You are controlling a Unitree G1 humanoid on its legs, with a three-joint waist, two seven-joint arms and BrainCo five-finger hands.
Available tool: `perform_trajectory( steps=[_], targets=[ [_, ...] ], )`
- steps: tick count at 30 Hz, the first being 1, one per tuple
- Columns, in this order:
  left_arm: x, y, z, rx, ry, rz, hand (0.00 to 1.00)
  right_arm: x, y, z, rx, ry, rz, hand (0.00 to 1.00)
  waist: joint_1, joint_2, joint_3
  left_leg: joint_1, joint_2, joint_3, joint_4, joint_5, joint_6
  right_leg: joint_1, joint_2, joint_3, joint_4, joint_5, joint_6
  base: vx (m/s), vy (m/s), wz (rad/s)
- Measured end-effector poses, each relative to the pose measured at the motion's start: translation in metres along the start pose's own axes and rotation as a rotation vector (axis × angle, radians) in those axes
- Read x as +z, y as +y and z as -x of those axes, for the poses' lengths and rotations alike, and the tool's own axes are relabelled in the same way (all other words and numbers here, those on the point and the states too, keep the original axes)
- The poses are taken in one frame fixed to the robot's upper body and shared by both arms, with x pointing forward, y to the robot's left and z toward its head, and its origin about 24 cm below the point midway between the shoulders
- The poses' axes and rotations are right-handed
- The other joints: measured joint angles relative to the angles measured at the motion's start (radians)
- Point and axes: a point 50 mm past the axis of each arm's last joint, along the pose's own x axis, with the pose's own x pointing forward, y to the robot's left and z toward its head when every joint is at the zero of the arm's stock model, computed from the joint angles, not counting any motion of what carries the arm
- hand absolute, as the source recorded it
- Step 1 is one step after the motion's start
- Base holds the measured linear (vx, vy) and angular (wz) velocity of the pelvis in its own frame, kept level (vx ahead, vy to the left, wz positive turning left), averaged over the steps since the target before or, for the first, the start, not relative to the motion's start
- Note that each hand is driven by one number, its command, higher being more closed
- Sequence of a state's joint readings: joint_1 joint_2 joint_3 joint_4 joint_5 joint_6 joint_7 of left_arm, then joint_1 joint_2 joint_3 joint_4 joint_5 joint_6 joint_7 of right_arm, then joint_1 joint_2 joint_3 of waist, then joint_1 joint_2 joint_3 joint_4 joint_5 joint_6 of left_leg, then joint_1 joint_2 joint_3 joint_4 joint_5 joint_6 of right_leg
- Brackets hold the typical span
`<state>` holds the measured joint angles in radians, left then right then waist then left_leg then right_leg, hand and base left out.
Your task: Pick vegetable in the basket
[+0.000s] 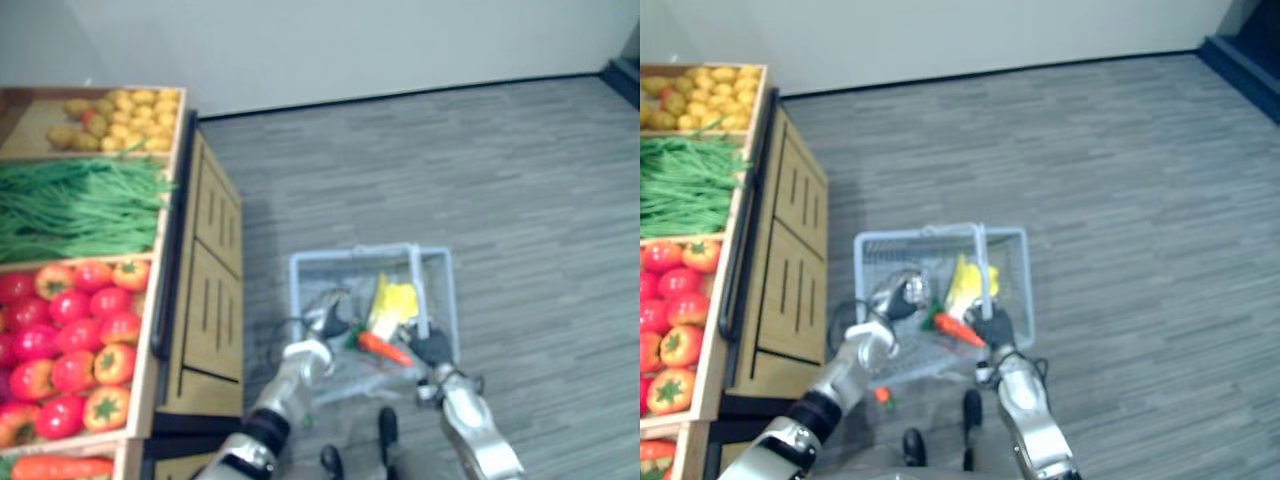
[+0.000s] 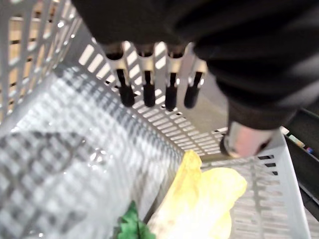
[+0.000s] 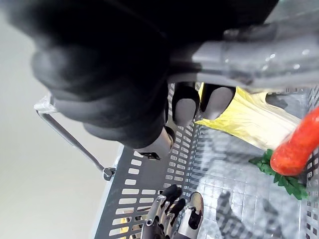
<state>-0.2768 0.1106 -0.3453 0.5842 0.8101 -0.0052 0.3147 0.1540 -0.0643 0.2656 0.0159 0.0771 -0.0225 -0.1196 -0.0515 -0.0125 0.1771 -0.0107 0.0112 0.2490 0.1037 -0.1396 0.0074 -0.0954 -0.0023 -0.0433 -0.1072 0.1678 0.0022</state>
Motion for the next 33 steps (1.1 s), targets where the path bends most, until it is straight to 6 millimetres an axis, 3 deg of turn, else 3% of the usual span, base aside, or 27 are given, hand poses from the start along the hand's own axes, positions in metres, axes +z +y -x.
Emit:
perform_trajectory(
  steps=[7,12,14,16,17,18,21,23,24,27,30,33],
  targets=[
    [0.022,-0.009,0.021,-0.004,-0.078,0.147,0.0,-0.041,-0.021,0.004,-0.183,0.172,-0.037,1.0,-0.026,0.013,0.007,0.037,-0.001,0.0,-0.017,-0.002,-0.003,0.031,0.0,-0.008,0.0,-0.003,0.007,0.02,0.06,0.0],
    [0.027,-0.018,0.048,-0.054,-0.098,0.428,0.0,-0.081,-0.039,0.006,-0.257,0.371,0.011,1.0,-0.02,0.043,0.009,0.052,0.001,-0.032,-0.014,-0.004,-0.005,0.061,0.0,-0.036,0.0,-0.021,0.015,0.0,0.029,0.2],
    [0.011,-0.004,0.054,0.03,-0.027,0.571,0.0,-0.106,-0.072,0.024,-0.447,0.516,-0.029,1.0,0.0,0.071,0.0,0.052,-0.001,-0.048,-0.012,-0.013,-0.013,0.072,-0.004,-0.057,-0.001,-0.032,0.02,-0.01,0.034,0.3],
    [-0.038,0.014,0.066,0.172,0.17,0.725,0.0,-0.123,-0.109,0.049,-0.702,0.615,-0.099,1.0,0.022,0.086,-0.009,0.05,0.0,-0.064,-0.015,-0.014,-0.013,0.075,-0.004,-0.067,-0.001,-0.042,0.017,0.01,0.019,0.12],
    [-0.049,0.016,0.069,0.197,0.21,0.75,0.0,-0.127,-0.116,0.055,-0.759,0.638,-0.123,1.0,0.022,0.085,-0.008,0.051,0.0,-0.072,-0.016,-0.013,-0.013,0.081,-0.004,-0.074,-0.001,-0.044,0.015,0.02,0.008,0.34],
    [-0.07,0.017,0.079,0.242,0.299,0.804,0.0,-0.137,-0.129,0.075,-0.886,0.7,-0.176,1.0,0.027,0.082,-0.01,0.059,0.002,-0.085,-0.02,-0.012,-0.014,0.095,-0.005,-0.095,-0.001,-0.049,0.013,0.03,0.012,0.35],
    [-0.095,0.0,0.094,0.251,0.464,0.984,0.0,-0.145,-0.154,0.105,-1.015,0.76,-0.189,1.0,0.027,0.082,-0.028,0.079,0.001,-0.098,-0.044,-0.004,-0.015,0.109,-0.007,-0.115,-0.001,-0.053,0.015,0.05,0.029,0.21],
    [-0.103,-0.014,0.102,0.222,0.537,1.197,0.0,-0.15,-0.169,0.122,-1.026,0.823,-0.137,1.0,0.029,0.064,-0.036,0.104,0.0,-0.102,-0.076,0.011,-0.012,0.121,-0.008,-0.122,-0.001,-0.053,0.014,0.06,0.055,0.09],
    [-0.102,-0.016,0.101,0.205,0.523,1.294,0.0,-0.153,-0.171,0.128,-1.026,0.858,-0.141,1.0,0.028,0.044,-0.046,0.103,-0.002,-0.113,-0.087,0.018,-0.013,0.117,-0.008,-0.129,-0.001,-0.054,0.013,0.03,0.037,0.12],
    [-0.102,-0.019,0.101,0.187,0.52,1.322,0.0,-0.161,-0.167,0.141,-1.041,0.91,-0.172,1.0,0.028,0.023,-0.059,0.107,-0.002,-0.122,-0.095,0.026,-0.009,0.121,-0.009,-0.14,-0.001,-0.056,0.01,0.01,0.017,0.1],
    [-0.114,-0.034,0.108,0.143,0.625,1.27,0.0,-0.173,-0.153,0.153,-1.011,0.975,-0.221,1.0,0.027,0.029,-0.068,0.127,-0.005,-0.122,-0.11,0.032,-0.009,0.134,-0.01,-0.141,-0.002,-0.058,0.012,0.0,0.039,0.0],
    [-0.135,-0.061,0.131,0.042,0.828,1.131,0.0,-0.178,-0.149,0.16,-1.029,0.998,-0.263,1.0,0.024,0.04,-0.083,0.136,-0.01,-0.121,-0.118,0.032,-0.013,0.138,-0.015,-0.14,-0.006,-0.063,0.018,-0.02,0.047,-0.01]
  ],
)
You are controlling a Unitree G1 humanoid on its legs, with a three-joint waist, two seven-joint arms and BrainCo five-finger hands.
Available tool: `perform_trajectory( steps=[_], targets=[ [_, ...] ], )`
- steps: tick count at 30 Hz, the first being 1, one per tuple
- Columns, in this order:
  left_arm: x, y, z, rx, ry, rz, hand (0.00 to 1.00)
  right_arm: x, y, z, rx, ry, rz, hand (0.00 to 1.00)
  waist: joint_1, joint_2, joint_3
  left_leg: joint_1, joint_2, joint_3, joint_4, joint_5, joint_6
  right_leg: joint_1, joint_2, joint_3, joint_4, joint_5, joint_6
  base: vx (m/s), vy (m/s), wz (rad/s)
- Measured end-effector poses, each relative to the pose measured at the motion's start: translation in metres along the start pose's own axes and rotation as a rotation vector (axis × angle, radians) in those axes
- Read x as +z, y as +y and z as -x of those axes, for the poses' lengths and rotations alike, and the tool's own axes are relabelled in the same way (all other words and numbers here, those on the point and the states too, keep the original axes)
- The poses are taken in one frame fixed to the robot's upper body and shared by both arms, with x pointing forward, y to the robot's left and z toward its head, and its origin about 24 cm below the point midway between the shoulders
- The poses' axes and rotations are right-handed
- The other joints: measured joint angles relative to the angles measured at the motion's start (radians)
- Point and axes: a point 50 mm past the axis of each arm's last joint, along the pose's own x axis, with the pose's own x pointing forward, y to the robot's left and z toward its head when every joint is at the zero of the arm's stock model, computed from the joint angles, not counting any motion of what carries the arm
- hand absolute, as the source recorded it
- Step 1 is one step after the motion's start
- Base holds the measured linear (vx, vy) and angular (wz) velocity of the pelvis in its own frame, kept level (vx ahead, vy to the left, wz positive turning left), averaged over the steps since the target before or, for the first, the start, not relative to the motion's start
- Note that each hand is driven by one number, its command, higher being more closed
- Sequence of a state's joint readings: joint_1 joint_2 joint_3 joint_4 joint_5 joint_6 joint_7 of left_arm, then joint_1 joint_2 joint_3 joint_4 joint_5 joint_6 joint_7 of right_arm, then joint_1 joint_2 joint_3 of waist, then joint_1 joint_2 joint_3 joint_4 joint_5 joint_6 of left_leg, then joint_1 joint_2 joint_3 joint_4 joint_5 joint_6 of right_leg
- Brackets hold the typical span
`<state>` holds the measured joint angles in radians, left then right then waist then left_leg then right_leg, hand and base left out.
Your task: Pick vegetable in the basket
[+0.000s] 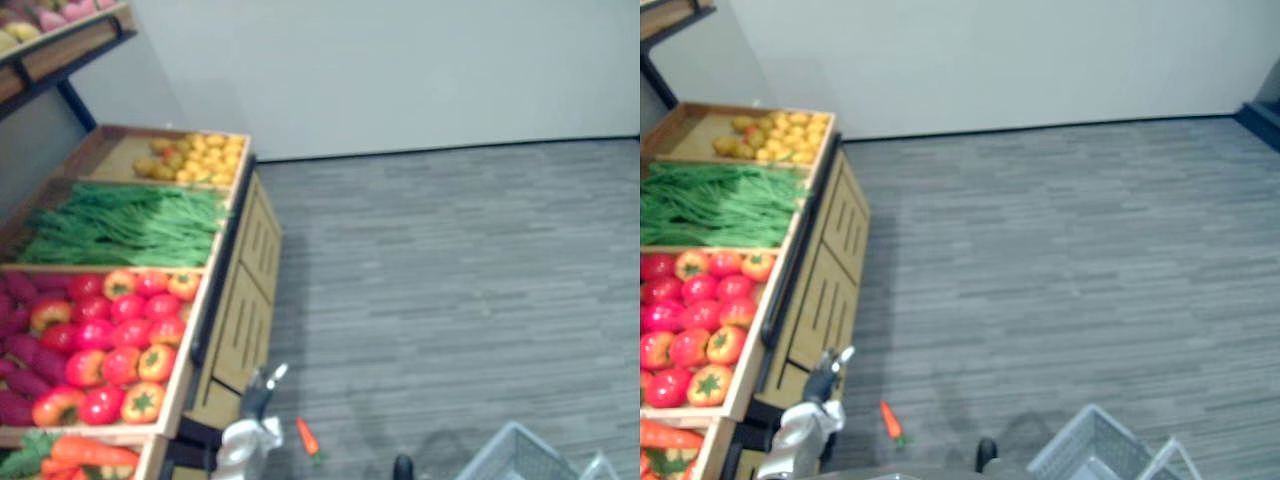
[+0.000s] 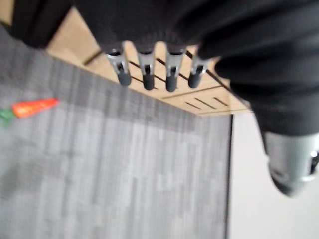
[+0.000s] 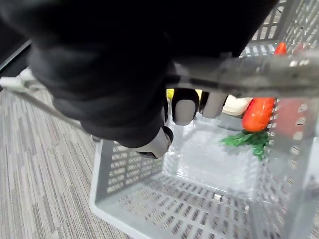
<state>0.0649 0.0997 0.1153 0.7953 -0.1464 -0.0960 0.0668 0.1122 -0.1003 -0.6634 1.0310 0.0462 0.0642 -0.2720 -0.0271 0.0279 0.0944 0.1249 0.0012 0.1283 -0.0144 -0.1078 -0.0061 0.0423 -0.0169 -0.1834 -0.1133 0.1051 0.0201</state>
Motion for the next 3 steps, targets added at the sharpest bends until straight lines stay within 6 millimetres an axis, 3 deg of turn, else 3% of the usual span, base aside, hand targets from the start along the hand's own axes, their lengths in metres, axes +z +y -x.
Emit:
perform_trajectory(
  steps=[3],
  targets=[
    [-0.038,0.018,0.006,0.063,0.186,-0.163,0.0,-0.001,0.003,0.0,0.018,0.006,-0.001,1.0,0.0,-0.005,-0.017,0.003,0.0,0.004,0.001,0.0,-0.001,0.001,0.0,0.005,0.0,-0.007,0.002,-0.01,0.01,-0.02]
  ],
)
